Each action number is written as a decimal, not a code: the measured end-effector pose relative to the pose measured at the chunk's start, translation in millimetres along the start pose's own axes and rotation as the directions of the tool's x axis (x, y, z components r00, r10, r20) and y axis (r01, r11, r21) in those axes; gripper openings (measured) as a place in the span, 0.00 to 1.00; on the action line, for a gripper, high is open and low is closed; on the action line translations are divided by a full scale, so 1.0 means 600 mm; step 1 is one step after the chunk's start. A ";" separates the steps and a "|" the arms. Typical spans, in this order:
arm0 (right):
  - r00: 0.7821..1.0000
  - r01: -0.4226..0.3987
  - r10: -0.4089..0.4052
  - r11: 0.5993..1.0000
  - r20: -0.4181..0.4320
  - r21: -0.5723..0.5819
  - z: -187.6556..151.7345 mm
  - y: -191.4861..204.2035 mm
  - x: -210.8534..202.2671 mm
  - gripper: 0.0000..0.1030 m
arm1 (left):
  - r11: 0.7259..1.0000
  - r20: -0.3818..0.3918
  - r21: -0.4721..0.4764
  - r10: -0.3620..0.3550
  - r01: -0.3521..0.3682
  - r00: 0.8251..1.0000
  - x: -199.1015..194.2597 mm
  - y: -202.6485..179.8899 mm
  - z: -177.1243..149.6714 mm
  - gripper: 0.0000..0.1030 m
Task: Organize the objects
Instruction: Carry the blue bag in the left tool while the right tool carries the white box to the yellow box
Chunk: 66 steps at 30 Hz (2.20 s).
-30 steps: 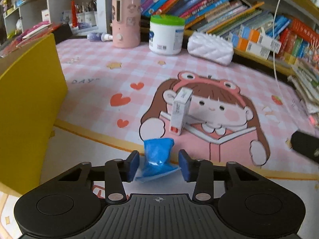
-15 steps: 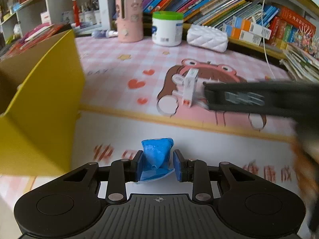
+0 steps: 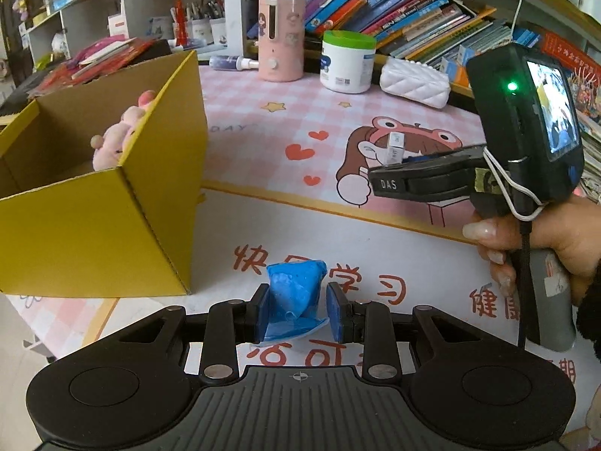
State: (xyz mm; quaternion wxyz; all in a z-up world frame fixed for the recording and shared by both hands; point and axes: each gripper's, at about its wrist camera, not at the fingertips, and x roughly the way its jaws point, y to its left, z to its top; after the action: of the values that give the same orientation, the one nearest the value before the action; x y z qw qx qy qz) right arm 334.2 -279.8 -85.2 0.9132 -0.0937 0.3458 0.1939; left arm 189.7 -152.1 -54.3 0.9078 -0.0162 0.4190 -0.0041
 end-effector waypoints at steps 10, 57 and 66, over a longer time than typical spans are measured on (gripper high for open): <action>0.999 0.045 -0.046 0.987 0.000 0.152 -0.019 -0.004 -0.085 0.13 | 0.999 0.040 -0.001 -0.041 0.041 0.998 -0.021 0.000 -0.003 0.29; 0.999 0.038 -0.034 0.985 -0.027 0.167 -0.110 0.461 -0.336 0.13 | 0.992 0.195 -0.125 -0.007 0.032 0.981 -0.266 0.342 -0.175 0.29; 1.000 -0.001 0.003 0.988 -0.016 0.152 -0.113 0.533 -0.343 0.13 | 0.990 0.202 -0.138 0.042 -0.014 0.978 -0.300 0.395 -0.206 0.29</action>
State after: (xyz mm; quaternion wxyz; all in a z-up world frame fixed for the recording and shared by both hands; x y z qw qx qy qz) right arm 18.8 -70.0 -9.9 0.9148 -0.0249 0.3669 0.1669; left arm -22.8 85.2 -5.2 0.9428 -0.0722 0.3230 0.0391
